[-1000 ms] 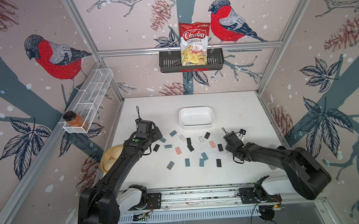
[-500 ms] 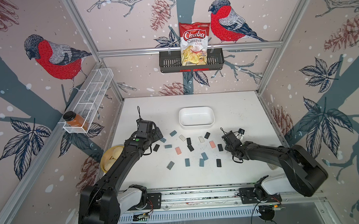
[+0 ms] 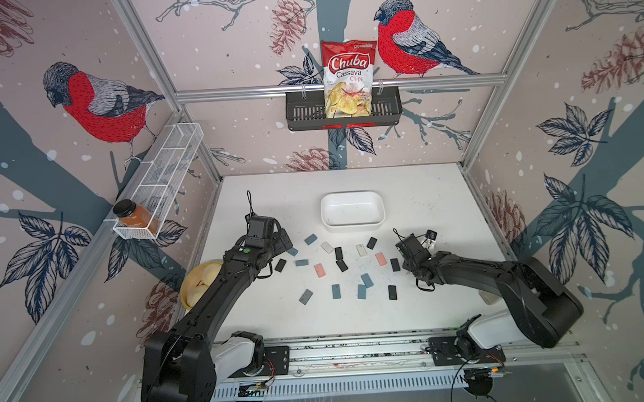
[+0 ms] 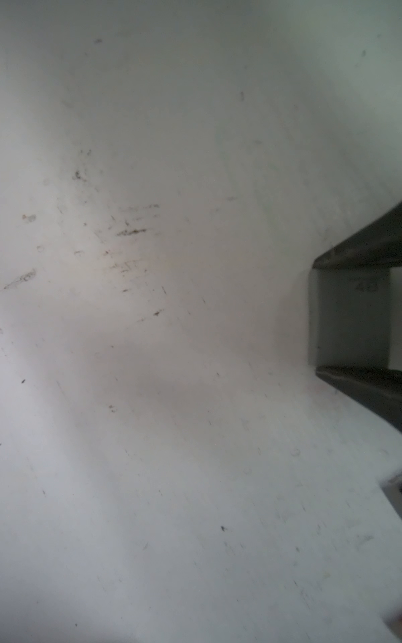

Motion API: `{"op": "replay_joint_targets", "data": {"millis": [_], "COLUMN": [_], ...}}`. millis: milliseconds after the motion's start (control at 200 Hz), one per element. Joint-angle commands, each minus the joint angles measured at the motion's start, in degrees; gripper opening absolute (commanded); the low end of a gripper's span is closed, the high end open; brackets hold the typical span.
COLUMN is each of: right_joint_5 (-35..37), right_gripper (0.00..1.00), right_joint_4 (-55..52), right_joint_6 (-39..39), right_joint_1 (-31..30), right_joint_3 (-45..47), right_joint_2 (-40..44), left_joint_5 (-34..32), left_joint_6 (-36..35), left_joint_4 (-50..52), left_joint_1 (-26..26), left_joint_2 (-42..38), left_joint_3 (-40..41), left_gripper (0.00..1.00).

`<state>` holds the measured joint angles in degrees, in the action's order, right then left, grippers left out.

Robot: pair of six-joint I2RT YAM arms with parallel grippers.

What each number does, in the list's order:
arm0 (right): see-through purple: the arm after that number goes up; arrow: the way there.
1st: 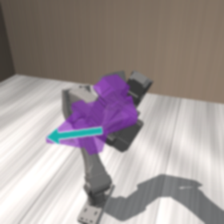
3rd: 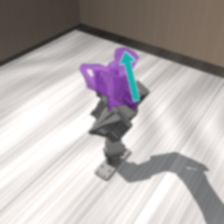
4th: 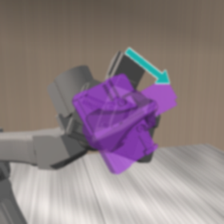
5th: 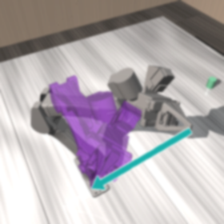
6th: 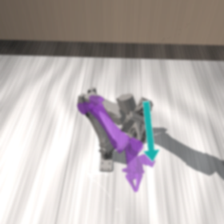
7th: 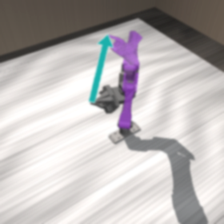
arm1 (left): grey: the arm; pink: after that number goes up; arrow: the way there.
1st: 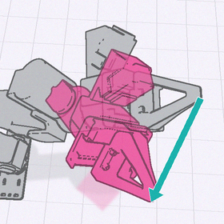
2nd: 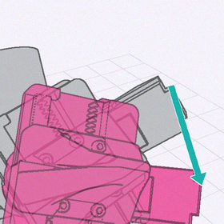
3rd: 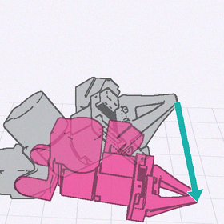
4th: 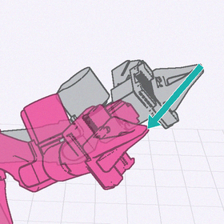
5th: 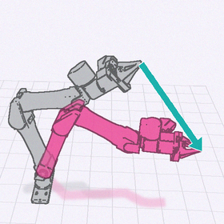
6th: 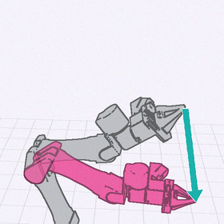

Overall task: Put the eraser in the storage box
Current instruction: Pick up the eraser from the center of the board.

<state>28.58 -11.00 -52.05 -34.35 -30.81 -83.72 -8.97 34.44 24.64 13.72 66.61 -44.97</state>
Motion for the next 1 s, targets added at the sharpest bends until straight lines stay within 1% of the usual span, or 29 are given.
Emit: {"op": "replay_joint_targets", "data": {"millis": [0, 365, 580, 816, 996], "right_joint_5": [-10.81, -7.88, -6.28, -5.12, -6.01], "right_gripper": [0.40, 0.40, 0.40, 0.40, 0.42], "right_joint_4": [-6.55, -10.77, -11.91, -11.80, -10.05], "right_joint_6": [-0.68, 0.10, 0.20, 0.54, 0.09], "right_joint_1": [-0.02, -0.59, -1.24, -1.60, -1.73], "right_joint_3": [0.71, -3.41, -4.76, -5.54, -3.86], "right_joint_2": [-0.63, 3.59, 3.96, 3.17, 0.34], "left_joint_5": [0.80, 0.97, 1.04, 1.15, 1.15], "left_joint_6": [-0.65, -0.68, -0.51, -0.49, -0.44], "left_joint_4": [0.92, 0.92, 0.98, 1.07, 1.06], "left_joint_1": [0.06, 0.07, 0.06, 0.08, 0.07], "left_joint_2": [0.16, 0.16, 0.28, 0.41, 0.50], "left_joint_3": [-0.38, -0.29, -0.13, -0.17, -0.11], "left_gripper": [0.99, 0.99, 0.99, 0.99, 0.99]}}
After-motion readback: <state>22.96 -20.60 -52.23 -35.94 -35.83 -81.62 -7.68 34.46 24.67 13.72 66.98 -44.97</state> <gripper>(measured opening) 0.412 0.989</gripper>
